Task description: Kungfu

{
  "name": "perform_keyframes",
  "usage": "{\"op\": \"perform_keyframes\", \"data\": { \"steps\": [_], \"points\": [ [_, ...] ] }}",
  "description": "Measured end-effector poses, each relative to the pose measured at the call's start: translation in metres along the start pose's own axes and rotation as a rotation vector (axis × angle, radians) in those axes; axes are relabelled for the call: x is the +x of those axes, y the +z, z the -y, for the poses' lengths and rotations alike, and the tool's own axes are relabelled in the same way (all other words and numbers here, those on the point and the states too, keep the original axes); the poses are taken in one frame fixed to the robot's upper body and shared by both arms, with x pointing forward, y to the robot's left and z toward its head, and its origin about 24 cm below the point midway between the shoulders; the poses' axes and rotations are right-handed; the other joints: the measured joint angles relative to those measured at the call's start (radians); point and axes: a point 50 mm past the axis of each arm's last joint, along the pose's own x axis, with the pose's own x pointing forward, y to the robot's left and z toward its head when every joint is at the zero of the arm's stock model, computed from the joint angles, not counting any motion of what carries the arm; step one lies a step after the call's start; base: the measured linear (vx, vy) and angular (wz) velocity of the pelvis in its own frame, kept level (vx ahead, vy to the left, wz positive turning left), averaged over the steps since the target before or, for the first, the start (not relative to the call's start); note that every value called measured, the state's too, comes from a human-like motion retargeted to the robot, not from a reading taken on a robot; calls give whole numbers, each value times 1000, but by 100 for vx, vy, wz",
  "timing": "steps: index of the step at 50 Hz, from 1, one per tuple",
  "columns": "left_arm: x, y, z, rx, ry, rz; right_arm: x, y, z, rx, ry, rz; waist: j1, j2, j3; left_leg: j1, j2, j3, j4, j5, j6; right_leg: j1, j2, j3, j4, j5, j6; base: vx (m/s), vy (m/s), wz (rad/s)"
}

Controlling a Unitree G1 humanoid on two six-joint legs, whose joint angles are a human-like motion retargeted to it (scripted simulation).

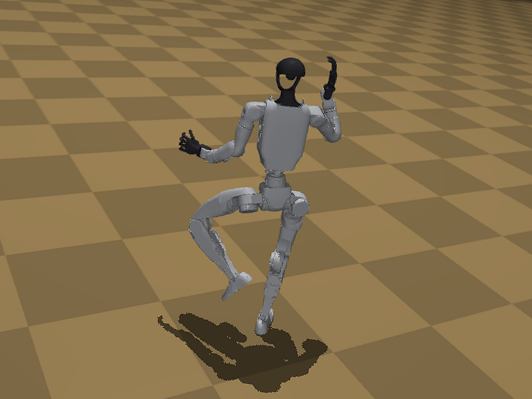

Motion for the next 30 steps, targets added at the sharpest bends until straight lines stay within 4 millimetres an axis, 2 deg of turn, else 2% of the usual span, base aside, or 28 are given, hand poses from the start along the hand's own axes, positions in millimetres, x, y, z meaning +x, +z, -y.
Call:
{"op": "perform_keyframes", "data": {
  "steps": [3, 5, 8, 10, 13, 15, 17, 18, 20, 22, 23, 25, 28, 30],
  "points": [
    [16, 32, -9, -80, 67, 117, -17, -48, -22, 175, 50, -213, 50, 8, 0, -2, 24, 12, -262, 60, 88, 36, -12, -4, -13, -2, 23, 24, 50, 29],
    [33, 60, -14, -123, 79, 210, -31, -79, -43, 290, 95, -345, 77, 2, 0, 17, 4, 46, -494, 97, 162, 63, -35, -13, -20, -5, 48, 21, 43, 83],
    [63, 113, -13, -175, 69, 366, -56, -127, -82, 435, 170, -538, 136, -39, 0, 89, -129, 57, -924, 189, 228, 116, -92, -15, -32, -21, 103, 30, 32, 105],
    [84, 153, -6, -206, 71, 463, -75, -154, -108, 491, 232, -675, 174, -58, -3, 144, -180, 126, -1153, 204, 278, 163, -111, -48, -44, -35, 146, 42, 18, 155],
    [112, 209, 15, -254, 105, 541, -84, -184, -131, 507, 270, -790, 189, -75, -9, 218, -261, 254, -1305, 209, 322, 244, -123, -133, -65, -45, 212, 68, 31, 208],
    [125, 236, 23, -290, 125, 551, -90, -196, -143, 485, 255, -871, 170, -70, -30, 302, -307, 328, -1342, 68, 237, 295, -116, -183, -66, -53, 263, 83, 34, 214],
    [132, 253, 25, -327, 122, 561, -88, -197, -150, 466, 231, -870, 149, -93, -78, 351, -357, 451, -1346, -47, 277, 323, -145, -228, -50, -20, 331, 101, 27, 160],
    [138, 265, 23, -346, 112, 572, -84, -194, -153, 441, 222, -829, 144, -121, -90, 326, -417, 353, -1340, -71, 281, 341, -171, -234, -33, 19, 351, 120, 31, 119],
    [143, 285, 23, -411, 77, 594, -68, -185, -161, 370, 221, -732, 146, -136, -78, 266, -455, 249, -1297, -70, 287, 360, -190, -205, 5, 132, 359, 90, 28, 117],
    [141, 299, 26, -481, 64, 618, -50, -178, -166, 300, 239, -650, 145, -121, -53, 279, -487, 217, -1286, -94, 288, 385, -195, -209, 35, 274, 361, 40, 18, 185],
    [138, 307, 27, -493, 67, 653, -42, -176, -163, 275, 245, -617, 122, -104, -51, 304, -502, 214, -1292, -115, 287, 394, -174, -230, 50, 334, 350, 42, 9, 233],
    [133, 321, 24, -482, 80, 715, -33, -172, -157, 254, 241, -569, 106, -94, -46, 341, -533, 192, -1314, -130, 290, 379, -147, -171, 109, 425, 349, 58, 0, 198],
    [134, 321, 28, -437, 69, 703, -31, -168, -152, 265, 242, -547, 76, -88, -39, 361, -592, 109, -1336, -131, 288, 309, -78, 71, 217, 270, 454, 62, 6, 154],
    [135, 313, 35, -435, 36, 668, -37, -168, -151, 268, 252, -567, 35, -76, -31, 383, -633, 42, -1352, -139, 286, 271, -22, 170, 250, 199, 492, 45, 6, 187]
  ]
}}
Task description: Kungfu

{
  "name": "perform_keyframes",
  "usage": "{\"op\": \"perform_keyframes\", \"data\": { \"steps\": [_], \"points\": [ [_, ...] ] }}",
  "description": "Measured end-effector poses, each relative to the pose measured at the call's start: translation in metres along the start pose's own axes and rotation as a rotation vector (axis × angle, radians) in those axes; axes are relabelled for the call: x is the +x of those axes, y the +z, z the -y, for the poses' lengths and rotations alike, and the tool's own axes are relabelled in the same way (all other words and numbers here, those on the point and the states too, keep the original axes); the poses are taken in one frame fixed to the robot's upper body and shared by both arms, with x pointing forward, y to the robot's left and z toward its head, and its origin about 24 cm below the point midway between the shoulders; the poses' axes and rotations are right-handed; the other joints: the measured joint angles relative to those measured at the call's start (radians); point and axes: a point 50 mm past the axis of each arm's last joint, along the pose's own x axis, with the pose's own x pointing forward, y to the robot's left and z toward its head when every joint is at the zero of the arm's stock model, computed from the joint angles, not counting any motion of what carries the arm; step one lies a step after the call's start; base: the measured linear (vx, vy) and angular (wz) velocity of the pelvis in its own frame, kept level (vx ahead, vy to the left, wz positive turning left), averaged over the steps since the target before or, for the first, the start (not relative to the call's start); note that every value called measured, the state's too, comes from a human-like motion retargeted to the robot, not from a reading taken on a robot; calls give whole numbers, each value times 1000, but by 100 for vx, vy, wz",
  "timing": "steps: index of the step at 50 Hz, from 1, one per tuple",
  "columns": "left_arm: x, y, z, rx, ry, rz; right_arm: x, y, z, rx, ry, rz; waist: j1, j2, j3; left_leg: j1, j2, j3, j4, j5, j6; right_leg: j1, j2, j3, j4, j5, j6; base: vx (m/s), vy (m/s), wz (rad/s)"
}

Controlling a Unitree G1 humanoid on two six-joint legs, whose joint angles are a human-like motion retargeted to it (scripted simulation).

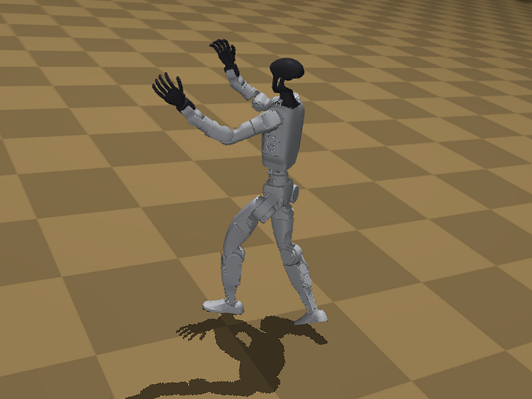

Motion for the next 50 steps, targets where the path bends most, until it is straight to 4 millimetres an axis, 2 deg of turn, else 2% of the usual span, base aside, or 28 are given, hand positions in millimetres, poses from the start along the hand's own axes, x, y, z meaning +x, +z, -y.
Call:
{"op": "perform_keyframes", "data": {
  "steps": [2, 3, 5, 7, 8, 10, 11, 12, 13, 14, 15, 17, 18, 20, 22, 23, 25, 27, 28, 30, 32, 35, 40, 41, 45, 50],
  "points": [
    [-16, -22, 8, -19, -57, -97, -16, -15, 5, -9, 18, -98, -67, 11, 7, 37, -80, -101, -17, -12, 14, -4, -28, -42, 13, -77, -26, 53, 3, 239],
    [-29, -37, 13, -20, -98, -163, -29, -26, 9, -19, 37, -175, -93, 12, 5, 53, -109, -139, -22, -20, 19, -15, -44, -71, 9, -113, -70, 52, -7, 207],
    [-65, -72, 23, 18, -240, -316, -72, -54, 16, -76, 125, -372, -118, 7, 4, 102, -130, -168, -33, -42, 25, -89, -57, -35, 9, -181, -164, 45, -14, 144],
    [-126, -118, 23, 111, -402, -525, -138, -86, 21, -176, 230, -624, -154, 0, 41, 180, -160, -203, -75, -43, 30, -210, -71, 49, -23, -205, -194, 30, -10, 127],
    [-164, -141, 17, 167, -455, -649, -179, -98, 21, -216, 263, -752, -193, -1, 71, 220, -182, -230, -98, -39, 37, -270, -90, 78, -59, -191, -198, 20, 0, 139],
    [-267, -182, 8, 265, -571, -963, -279, -117, 13, -267, 275, -1067, -290, -15, 137, 319, -224, -268, -150, -32, 46, -377, -136, 116, -173, -26, -211, 15, 5, 125],
    [-326, -193, 1, 287, -647, -1190, -344, -120, 7, -292, 267, -1315, -330, -28, 174, 376, -239, -271, -180, -28, 51, -421, -158, 117, -236, 115, -217, 18, 4, 90],
    [-379, -192, -9, 279, -736, -1404, -411, -110, -1, -313, 294, -1588, -372, -36, 211, 428, -246, -276, -205, -25, 54, -468, -172, 121, -296, 227, -220, 19, 1, 75],
    [-417, -186, -21, 213, -828, -1594, -479, -86, -11, -312, 368, -1916, -416, -36, 246, 471, -238, -282, -223, -26, 56, -519, -171, 130, -351, 281, -219, 16, -1, 99],
    [-441, -178, -30, 156, -844, -1698, -536, -47, -13, -288, 481, -2243, -468, -28, 276, 501, -219, -301, -237, -27, 50, -574, -172, 112, -392, 257, -200, 13, -2, 129],
    [-459, -172, -35, 109, -825, -1758, -581, 4, -14, -224, 613, -2564, -522, -17, 304, 526, -194, -327, -248, -28, 42, -631, -175, 82, -427, 194, -172, 16, -7, 104],
    [-489, -156, -13, 94, -631, -1710, -623, 97, -3, -71, 730, -3048, -552, 11, 345, 542, -151, -319, -269, -27, 23, -731, -159, -13, -429, 120, -242, 19, -14, 30],
    [-497, -149, -2, 90, -526, -1662, -639, 146, -1, 4, -630, 2915, -561, 16, 360, 550, -135, -307, -275, -30, 11, -765, -154, -75, -413, 101, -275, 17, -18, 9],
    [-479, -147, 5, 143, -421, -1440, -654, 233, -3, -54, -379, 2734, -589, 14, 371, 562, -116, -288, -280, -39, -15, -818, -156, -86, -376, 110, -304, 15, -21, 46],
    [-454, -150, 7, 344, -531, -1174, -658, 300, -17, -99, -127, 2687, -631, 14, 362, 555, -98, -328, -265, -52, -35, -829, -154, -42, -365, 150, -299, 16, -28, 101],
    [-447, -154, 7, 431, -641, -1126, -657, 328, -24, -121, -22, 2680, -643, 18, 353, 549, -89, -352, -259, -60, -48, -832, -142, 12, -356, 164, -304, 23, -36, 81],
    [-451, -159, 5, 473, -946, -1151, -650, 378, -40, -159, 147, 2641, -636, 21, 320, 543, -85, -378, -254, -71, -74, -833, -119, 105, -340, 212, -308, 26, -39, 46],
    [-467, -159, 1, 402, -1153, -1309, -640, 408, -54, -184, 236, 2565, -623, 8, 281, 531, -88, -384, -252, -81, -110, -817, -120, 110, -334, 230, -266, 18, -35, 30],
    [-471, -159, -1, 376, -1185, -1371, -636, 416, -58, -182, 263, 2534, -624, 1, 267, 527, -90, -384, -254, -86, -126, -806, -126, 91, -331, 233, -250, 19, -34, 15],
    [-470, -159, -2, 329, -1150, -1405, -634, 421, -61, -173, 298, 2526, -616, -12, 251, 527, -93, -371, -261, -94, -154, -780, -124, 55, -326, 236, -233, 18, -27, -17],
    [-462, -160, 1, 320, -1070, -1342, -641, 410, -58, -178, 286, 2600, -620, -22, 246, 522, -92, -360, -259, -107, -184, -754, -125, 25, -321, 238, -216, 17, -20, -18],
    [-451, -159, 4, 326, -1019, -1230, -654, 377, -53, -216, 160, 2778, -649, -29, 243, 510, -86, -349, -254, -121, -197, -728, -126, 23, -315, 254, -207, 13, -16, 4],
    [-442, -153, 21, 267, -1097, -1102, -667, 313, -42, -240, -134, 3091, -622, -31, 221, 510, -100, -356, -256, -134, -203, -713, -115, 71, -301, 265, -188, 23, -20, -27],
    [-437, -151, 26, 249, -1106, -1055, -667, 299, -40, 220, 170, -3088, -618, -28, 213, 510, -100, -355, -256, -138, -210, -712, -119, 65, -296, 260, -186, 28, -24, -17],
    [-408, -140, 45, 184, -1135, -828, -655, 240, -23, 47, 263, -2739, -593, -16, 184, 513, -102, -358, -253, -152, -234, -711, -133, 50, -271, 254, -186, 30, -23, -14],
    [-360, -118, 74, 92, -1134, -545, -617, 177, 10, -283, 343, -2346, -569, 13, 150, 532, -96, -369, -249, -173, -269, -728, -146, 65, -232, 250, -187, 41, -25, 10]
  ]
}}
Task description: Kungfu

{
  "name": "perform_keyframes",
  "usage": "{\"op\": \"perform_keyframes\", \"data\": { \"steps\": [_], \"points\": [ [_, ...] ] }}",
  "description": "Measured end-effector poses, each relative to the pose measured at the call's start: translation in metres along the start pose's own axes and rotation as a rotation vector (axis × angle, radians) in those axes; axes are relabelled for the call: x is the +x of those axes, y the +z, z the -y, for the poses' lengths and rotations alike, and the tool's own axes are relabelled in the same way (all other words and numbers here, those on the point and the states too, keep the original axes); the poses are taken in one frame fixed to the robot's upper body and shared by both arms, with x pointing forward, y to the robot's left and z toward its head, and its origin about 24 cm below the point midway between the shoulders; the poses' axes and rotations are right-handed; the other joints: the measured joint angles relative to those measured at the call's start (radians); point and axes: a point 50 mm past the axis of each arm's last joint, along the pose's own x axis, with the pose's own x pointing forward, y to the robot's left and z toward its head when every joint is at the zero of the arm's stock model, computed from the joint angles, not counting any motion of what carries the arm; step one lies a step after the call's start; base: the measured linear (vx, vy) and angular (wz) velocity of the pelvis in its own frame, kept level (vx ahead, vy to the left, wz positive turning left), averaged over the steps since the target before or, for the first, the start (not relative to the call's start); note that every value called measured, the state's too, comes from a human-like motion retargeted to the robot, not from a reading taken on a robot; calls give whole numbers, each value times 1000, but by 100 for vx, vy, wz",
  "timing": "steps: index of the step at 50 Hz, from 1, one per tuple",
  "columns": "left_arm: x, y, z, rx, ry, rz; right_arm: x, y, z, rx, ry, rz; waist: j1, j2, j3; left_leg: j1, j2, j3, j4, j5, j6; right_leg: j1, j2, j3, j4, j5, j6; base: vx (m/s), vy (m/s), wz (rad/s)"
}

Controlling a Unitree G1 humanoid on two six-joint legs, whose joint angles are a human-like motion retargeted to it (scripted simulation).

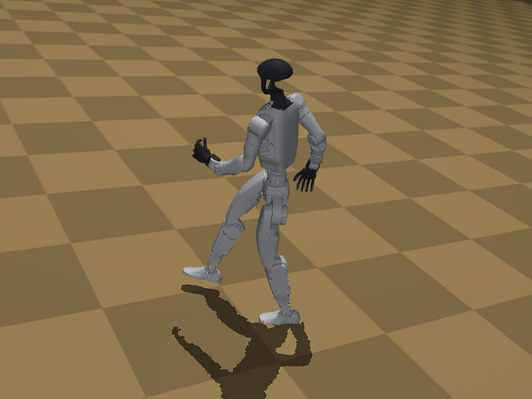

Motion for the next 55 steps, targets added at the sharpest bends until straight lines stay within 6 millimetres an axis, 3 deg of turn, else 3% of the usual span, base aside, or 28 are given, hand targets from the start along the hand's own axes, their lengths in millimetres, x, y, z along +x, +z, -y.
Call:
{"op": "perform_keyframes", "data": {
  "steps": [5, 10, 15, 17, 18, 20, 22, 23, 25, 27, 31, 35, 41, 43, 45, 47, 50, 52, 54, 55],
  "points": [
    [29, 58, -41, -9, 62, 247, -4, 68, 48, 11, -225, 334, 27, 53, -33, 5, 23, -36, 20, -14, -48, -62, -22, 27, 92, 2, -5, 46, -28, 51],
    [47, 132, -87, 44, 93, 525, -28, 158, 98, 160, -388, 783, 47, 104, -50, 19, 36, -145, 57, -7, -89, -105, -79, 46, 167, 14, -17, 51, -39, 100],
    [61, 211, -138, 328, 169, 794, -62, 254, 177, 234, -711, 1275, -7, 109, -6, 103, 76, -270, 77, 14, -115, -29, -139, 141, 89, -159, -79, 49, -57, 140],
    [78, 223, -154, 465, 197, 773, -63, 290, 210, 237, -821, 1340, -54, 104, 19, 137, 114, -295, 90, 4, -115, 32, -164, 123, 89, -234, -108, 46, -73, 148],
    [88, 223, -162, 503, 207, 714, -62, 306, 226, 233, -864, 1344, -72, 86, 19, 156, 115, -299, 100, -6, -110, 66, -190, 82, 89, -177, -65, 47, -90, 102],
    [108, 214, -172, 506, 191, 571, -57, 331, 260, 213, -935, 1312, -32, 80, -60, 148, 99, -241, 102, -3, -89, -58, -229, 49, 239, -99, -59, 51, -94, 47],
    [131, 215, -145, 396, 111, 529, -51, 319, 304, 252, -991, 1159, -12, 133, -40, 97, 204, -194, 201, 4, -116, -127, -194, 82, 387, -171, -45, 38, -56, 150],
    [138, 222, -137, 339, 92, 539, -45, 314, 318, 303, -972, 1070, -15, 137, -40, 74, 207, -148, 215, 40, -120, -145, -233, 83, 432, -211, -29, 9, -27, 205],
    [144, 237, -126, 273, 90, 595, -31, 307, 332, 421, -850, 879, -40, 125, -57, 23, 195, -28, 218, 129, -121, -193, -341, 65, 524, -283, -1, -4, -35, 217],
    [140, 256, -126, 285, 148, 700, -33, 297, 346, 565, -788, 821, -89, 124, -37, -21, 224, 73, 217, 215, -121, -203, -401, 11, 565, -310, -1, -12, -45, 214],
    [139, 267, -115, 292, 223, 774, -63, 289, 373, 687, -853, 987, -165, 142, -11, -53, 317, 338, 113, 354, -121, -201, -449, -78, 636, -398, -11, -20, -39, 190],
    [140, 263, -106, 302, 192, 766, -90, 280, 390, 628, -956, 1077, -216, 172, 20, -61, 380, 505, 5, 410, -121, -165, -474, -181, 679, -485, -17, -10, -30, 137],
    [137, 273, -112, 329, 214, 805, -133, 271, 409, 363, -1038, 1135, -232, 171, 66, -145, 353, 516, -88, 459, -121, -188, -553, -255, 732, -513, -22, -17, -9, 94],
    [136, 277, -113, 337, 219, 811, -154, 272, 412, 293, -1077, 1188, -272, 190, 58, -225, 321, 478, -132, 493, -121, -240, -615, -281, 767, -516, -30, -19, -6, 148],
    [133, 273, -121, 343, 223, 787, -173, 274, 409, 252, -1102, 1264, -248, 199, 142, -258, 390, 468, -89, 483, -121, -220, -558, -314, 769, -519, -49, -24, -4, 37],
    [134, 260, -114, 308, 177, 727, -178, 275, 404, 284, -1134, 1297, -216, 214, 171, -314, 417, 436, -81, 497, -121, -234, -545, -338, 781, -526, -56, -23, -6, 46],
    [133, 212, -84, 243, 60, 573, -147, 289, 374, 588, -1231, 1304, -109, 256, 168, -386, 443, 397, -76, 519, -121, -266, -526, -363, 798, -548, -66, -16, -4, 51],
    [125, 149, -58, 221, 30, 384, -118, 304, 341, 815, -1252, 1340, -28, 284, 162, -415, 452, 386, -78, 534, -121, -281, -525, -381, 815, -570, -74, -15, 6, 37],
    [101, 58, -22, 223, 50, 31, -69, 333, 292, 946, -1151, 1298, 42, 298, 150, -442, 465, 393, -84, 549, -121, -295, -521, -400, 828, -589, -82, -25, 1, 32],
    [75, 8, -4, 239, 66, -197, -41, 348, 261, 978, -1040, 1238, 70, 303, 145, -455, 472, 397, -87, 556, -121, -299, -521, -411, 836, -600, -87, -31, -6, 41]
  ]
}}
